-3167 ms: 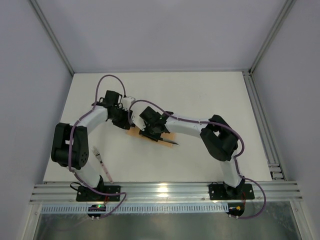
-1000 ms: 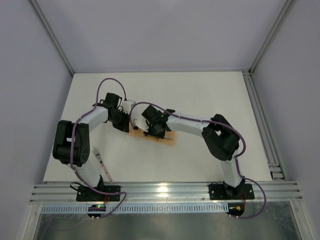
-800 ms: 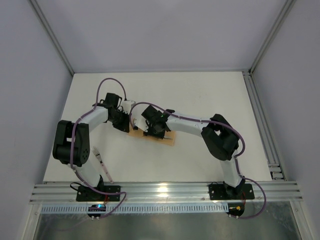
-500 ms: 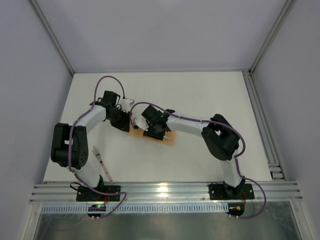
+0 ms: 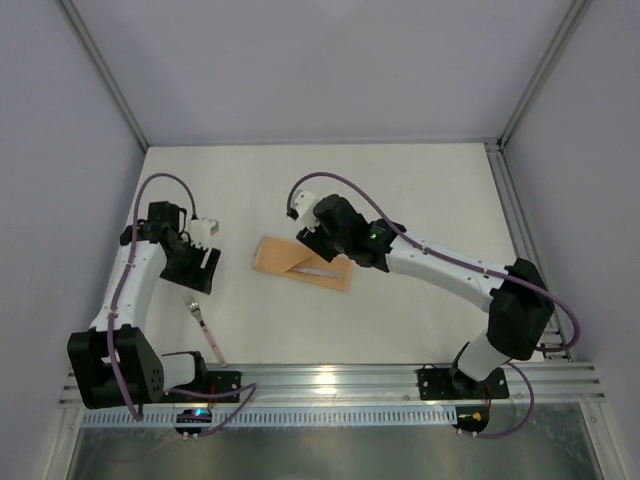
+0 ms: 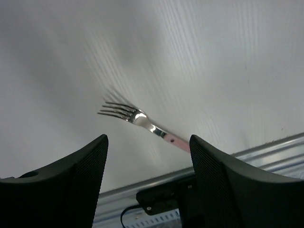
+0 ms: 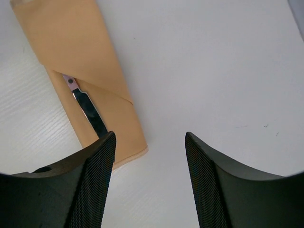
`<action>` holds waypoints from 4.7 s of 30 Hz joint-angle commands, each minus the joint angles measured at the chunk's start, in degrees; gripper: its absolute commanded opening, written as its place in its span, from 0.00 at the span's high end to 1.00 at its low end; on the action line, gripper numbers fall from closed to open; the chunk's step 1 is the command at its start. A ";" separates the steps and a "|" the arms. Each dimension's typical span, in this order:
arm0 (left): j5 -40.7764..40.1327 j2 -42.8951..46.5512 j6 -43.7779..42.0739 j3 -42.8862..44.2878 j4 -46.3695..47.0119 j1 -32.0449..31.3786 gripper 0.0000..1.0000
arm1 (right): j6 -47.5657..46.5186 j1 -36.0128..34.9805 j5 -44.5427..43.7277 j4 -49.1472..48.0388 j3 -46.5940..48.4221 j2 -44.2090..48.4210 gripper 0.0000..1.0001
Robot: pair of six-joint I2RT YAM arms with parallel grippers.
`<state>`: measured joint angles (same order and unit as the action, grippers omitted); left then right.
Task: Fold the napkin into a case and place the utensils inside
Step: Pick up the fork from the corner of the board, then place the fork in the folded napkin, then insert the fork into the folded napkin.
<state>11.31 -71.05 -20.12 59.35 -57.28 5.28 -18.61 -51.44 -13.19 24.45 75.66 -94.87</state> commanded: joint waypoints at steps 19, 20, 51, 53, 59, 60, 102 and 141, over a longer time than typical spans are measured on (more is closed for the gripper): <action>-16.93 -30.19 3.07 -11.09 6.11 -8.35 0.34 | 8.86 -1.82 -10.63 -13.20 -15.54 9.09 0.36; -17.02 -30.73 2.81 -11.54 6.91 -8.35 0.42 | 8.77 -1.82 -10.71 -13.20 -15.54 9.00 0.36; -3.59 -35.05 -0.10 16.33 19.30 -10.81 1.00 | 6.05 -1.73 -9.42 -15.74 -18.43 15.85 0.36; -2.62 -31.36 0.25 15.27 19.83 -11.17 1.00 | 5.26 -1.73 -6.42 -18.54 -19.32 17.87 0.36; 1.61 -17.50 -2.02 11.76 17.99 -15.11 1.00 | 6.82 1.77 9.65 -26.64 -23.10 26.12 0.35; 1.17 -15.46 -2.64 11.14 18.16 -18.86 1.00 | 8.66 4.74 11.94 -26.64 -22.84 26.75 0.35; 2.85 -49.45 -35.16 38.39 9.28 -57.66 1.00 | 23.27 36.76 10.46 -11.70 -29.69 36.07 0.33; 6.88 -34.34 -10.95 37.77 5.07 -46.28 0.52 | 53.50 34.84 36.83 -22.95 -45.42 26.58 0.65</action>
<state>12.88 -111.63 -41.45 94.59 -50.06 -47.79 31.94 -15.29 21.32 4.71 30.72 -69.04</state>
